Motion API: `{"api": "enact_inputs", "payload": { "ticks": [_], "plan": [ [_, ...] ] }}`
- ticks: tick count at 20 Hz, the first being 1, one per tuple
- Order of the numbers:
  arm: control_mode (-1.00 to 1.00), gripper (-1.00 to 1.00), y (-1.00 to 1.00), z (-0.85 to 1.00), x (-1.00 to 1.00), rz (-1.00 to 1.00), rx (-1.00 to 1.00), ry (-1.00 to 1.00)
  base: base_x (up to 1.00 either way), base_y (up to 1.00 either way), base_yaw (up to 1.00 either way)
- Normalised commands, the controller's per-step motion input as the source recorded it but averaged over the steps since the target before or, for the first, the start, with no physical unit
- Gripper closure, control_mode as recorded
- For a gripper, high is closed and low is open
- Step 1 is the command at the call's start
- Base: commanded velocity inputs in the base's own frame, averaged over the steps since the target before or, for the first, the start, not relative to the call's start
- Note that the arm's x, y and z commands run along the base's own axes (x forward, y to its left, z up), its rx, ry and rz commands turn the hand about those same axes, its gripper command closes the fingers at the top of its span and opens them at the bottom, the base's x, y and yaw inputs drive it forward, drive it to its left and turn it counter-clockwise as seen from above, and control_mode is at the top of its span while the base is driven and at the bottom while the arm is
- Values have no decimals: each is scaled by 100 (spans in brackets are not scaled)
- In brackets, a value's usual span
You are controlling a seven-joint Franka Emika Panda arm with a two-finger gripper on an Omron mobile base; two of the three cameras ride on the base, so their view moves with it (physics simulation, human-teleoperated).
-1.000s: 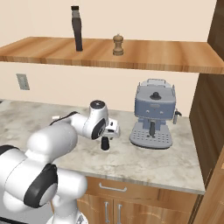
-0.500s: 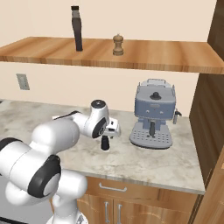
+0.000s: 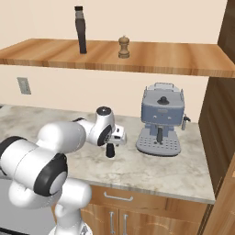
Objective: There are various items on the counter. Only move the condiments/shakers into the cabinet.
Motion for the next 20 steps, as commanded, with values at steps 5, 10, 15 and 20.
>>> {"api": "enact_inputs", "payload": {
  "ticks": [5, 10, 15, 20],
  "plan": [
    [-100, -100, 0, -17, 0, 0, 0, 0, 0, 0, 0],
    [-100, -100, 0, -18, 0, 0, 0, 0, 0, 0, 0],
    [-100, 100, 0, -2, 0, 0, 0, 0, 0, 0, 0],
    [-100, 100, 0, 11, -3, 0, 0, -8, 0, 0, 0]
  ]
}}
